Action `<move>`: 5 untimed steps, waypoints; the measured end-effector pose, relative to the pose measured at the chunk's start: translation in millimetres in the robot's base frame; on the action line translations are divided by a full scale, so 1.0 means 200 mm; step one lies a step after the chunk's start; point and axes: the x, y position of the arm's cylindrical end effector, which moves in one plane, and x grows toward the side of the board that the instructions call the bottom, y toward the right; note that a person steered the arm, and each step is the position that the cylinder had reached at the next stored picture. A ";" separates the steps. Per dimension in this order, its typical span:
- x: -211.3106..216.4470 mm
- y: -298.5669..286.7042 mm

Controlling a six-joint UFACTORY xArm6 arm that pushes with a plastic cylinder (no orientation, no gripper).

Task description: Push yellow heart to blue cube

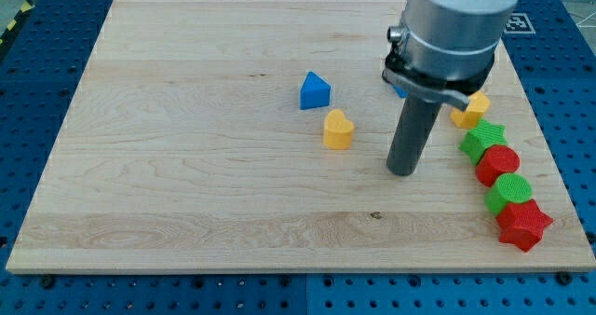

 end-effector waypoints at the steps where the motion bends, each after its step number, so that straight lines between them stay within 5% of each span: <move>1: 0.01 -0.18; 5: -0.19 -0.38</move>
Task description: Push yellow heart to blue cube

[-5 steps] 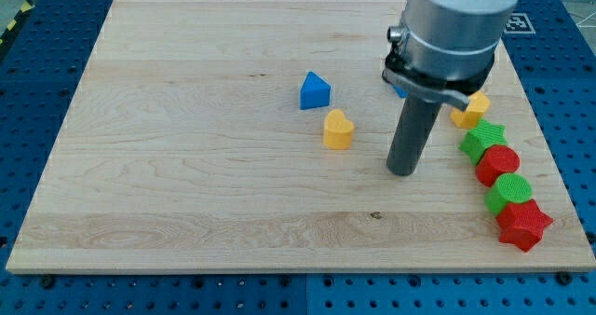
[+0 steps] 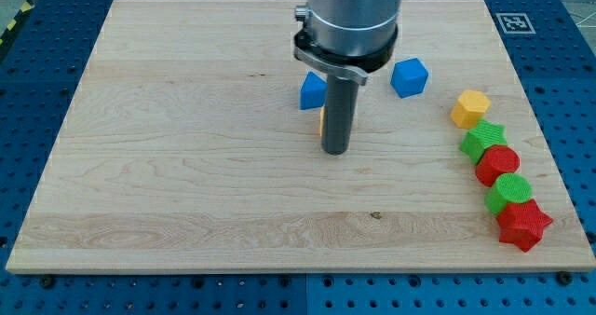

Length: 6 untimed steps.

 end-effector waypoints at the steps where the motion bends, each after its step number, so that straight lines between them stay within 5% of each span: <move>1: -0.01 -0.09; 6: -0.21 0.25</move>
